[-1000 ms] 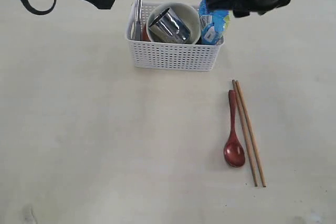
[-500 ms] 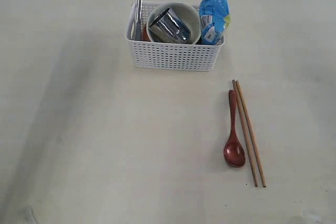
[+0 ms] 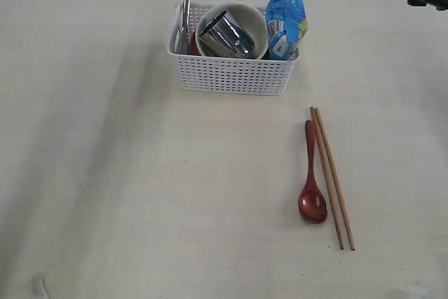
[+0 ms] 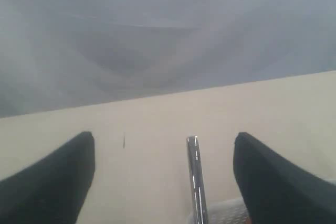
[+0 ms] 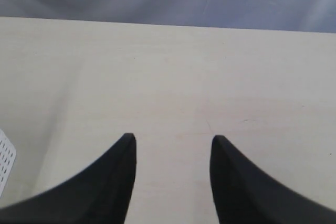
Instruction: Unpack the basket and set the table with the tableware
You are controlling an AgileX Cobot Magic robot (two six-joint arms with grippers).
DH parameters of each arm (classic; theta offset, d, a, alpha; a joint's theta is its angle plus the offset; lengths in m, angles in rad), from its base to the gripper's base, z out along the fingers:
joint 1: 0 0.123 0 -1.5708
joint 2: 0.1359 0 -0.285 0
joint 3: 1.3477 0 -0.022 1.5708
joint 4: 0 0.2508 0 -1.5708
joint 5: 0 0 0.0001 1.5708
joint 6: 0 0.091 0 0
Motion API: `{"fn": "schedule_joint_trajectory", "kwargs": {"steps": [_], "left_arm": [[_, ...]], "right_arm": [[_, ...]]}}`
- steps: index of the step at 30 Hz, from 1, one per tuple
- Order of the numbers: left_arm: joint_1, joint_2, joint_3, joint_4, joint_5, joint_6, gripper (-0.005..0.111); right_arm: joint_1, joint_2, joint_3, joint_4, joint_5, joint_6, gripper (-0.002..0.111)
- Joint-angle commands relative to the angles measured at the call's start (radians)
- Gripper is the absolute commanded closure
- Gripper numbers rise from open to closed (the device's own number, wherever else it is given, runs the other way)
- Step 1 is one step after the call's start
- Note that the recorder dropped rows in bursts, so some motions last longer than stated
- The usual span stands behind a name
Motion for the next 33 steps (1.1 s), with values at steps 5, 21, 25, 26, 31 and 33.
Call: {"fn": "schedule_joint_trajectory", "kwargs": {"steps": [5,21,25,26,31,33], "left_arm": [[-0.003,0.159,-0.213,-0.031,0.162,-0.009,0.038],[-0.001,0.292,-0.318,-0.042,0.211,0.009,0.038],[-0.001,0.292,-0.318,-0.042,0.186,0.013,0.042],[-0.001,0.292,-0.318,-0.042,0.176,0.013,0.043],[-0.001,0.292,-0.318,-0.040,0.160,0.013,0.044],[-0.001,0.295,-0.318,-0.040,0.160,0.013,0.045]], "right_arm": [[-0.008,-0.005,0.002,0.001,-0.014,-0.011,0.064],[-0.008,-0.005,0.002,0.001,-0.028,-0.009,0.064],[-0.008,-0.005,0.002,0.001,-0.031,-0.009,0.064],[-0.008,-0.005,0.002,0.001,-0.031,-0.007,0.064],[-0.008,-0.005,0.004,0.001,-0.037,-0.003,0.064],[-0.008,-0.005,0.006,0.001,-0.051,-0.001,0.064]]}}
